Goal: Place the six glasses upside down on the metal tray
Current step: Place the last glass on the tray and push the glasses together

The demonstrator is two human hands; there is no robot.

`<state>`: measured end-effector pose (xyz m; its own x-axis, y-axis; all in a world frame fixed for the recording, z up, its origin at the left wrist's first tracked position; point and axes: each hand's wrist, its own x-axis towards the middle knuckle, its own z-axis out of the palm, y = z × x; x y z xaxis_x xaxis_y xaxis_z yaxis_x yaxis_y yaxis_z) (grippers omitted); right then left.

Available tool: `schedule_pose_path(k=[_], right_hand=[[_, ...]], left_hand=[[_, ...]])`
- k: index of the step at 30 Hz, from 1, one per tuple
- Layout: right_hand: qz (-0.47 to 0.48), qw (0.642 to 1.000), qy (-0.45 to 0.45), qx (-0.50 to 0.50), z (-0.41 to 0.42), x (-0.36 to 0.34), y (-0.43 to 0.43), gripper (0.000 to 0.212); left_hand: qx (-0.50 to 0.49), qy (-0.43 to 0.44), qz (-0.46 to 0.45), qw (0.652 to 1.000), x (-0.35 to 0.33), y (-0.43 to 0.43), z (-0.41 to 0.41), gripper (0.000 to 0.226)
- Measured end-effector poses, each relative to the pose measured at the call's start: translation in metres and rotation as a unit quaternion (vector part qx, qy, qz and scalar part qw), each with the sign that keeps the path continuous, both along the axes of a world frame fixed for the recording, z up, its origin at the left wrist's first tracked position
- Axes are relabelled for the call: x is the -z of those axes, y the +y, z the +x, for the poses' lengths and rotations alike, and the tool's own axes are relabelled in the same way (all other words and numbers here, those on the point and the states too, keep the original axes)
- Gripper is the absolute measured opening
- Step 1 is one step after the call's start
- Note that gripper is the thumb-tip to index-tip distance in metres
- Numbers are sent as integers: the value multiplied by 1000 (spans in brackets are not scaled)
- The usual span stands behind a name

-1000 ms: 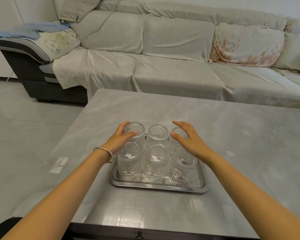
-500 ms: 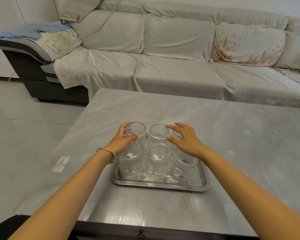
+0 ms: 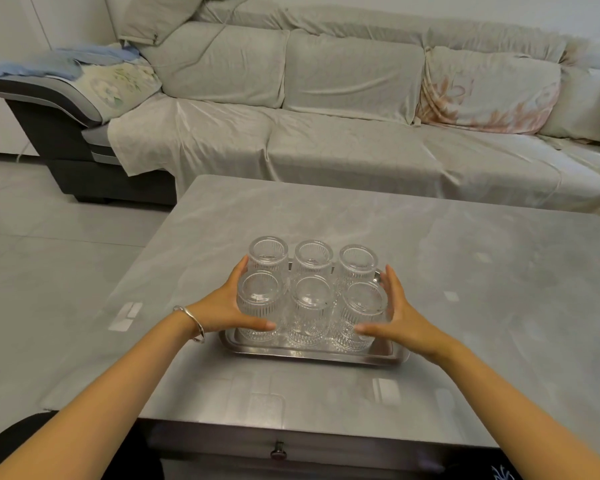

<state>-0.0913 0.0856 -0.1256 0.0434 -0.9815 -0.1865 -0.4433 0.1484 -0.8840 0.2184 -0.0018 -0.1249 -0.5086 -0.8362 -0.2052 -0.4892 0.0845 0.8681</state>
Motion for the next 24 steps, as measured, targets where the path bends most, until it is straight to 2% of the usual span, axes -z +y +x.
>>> schedule_pose_path(k=[7, 19, 24], right_hand=[[-4, 998, 53, -18, 7, 17, -3, 141], [-40, 998, 42, 5, 11, 24, -4, 126], [-44, 998, 50, 7, 11, 24, -4, 130]], left_hand=[[-3, 2, -26, 1000, 9, -2, -3, 133], [-12, -13, -39, 999, 15, -8, -4, 133], [-13, -10, -38, 999, 16, -9, -4, 132]])
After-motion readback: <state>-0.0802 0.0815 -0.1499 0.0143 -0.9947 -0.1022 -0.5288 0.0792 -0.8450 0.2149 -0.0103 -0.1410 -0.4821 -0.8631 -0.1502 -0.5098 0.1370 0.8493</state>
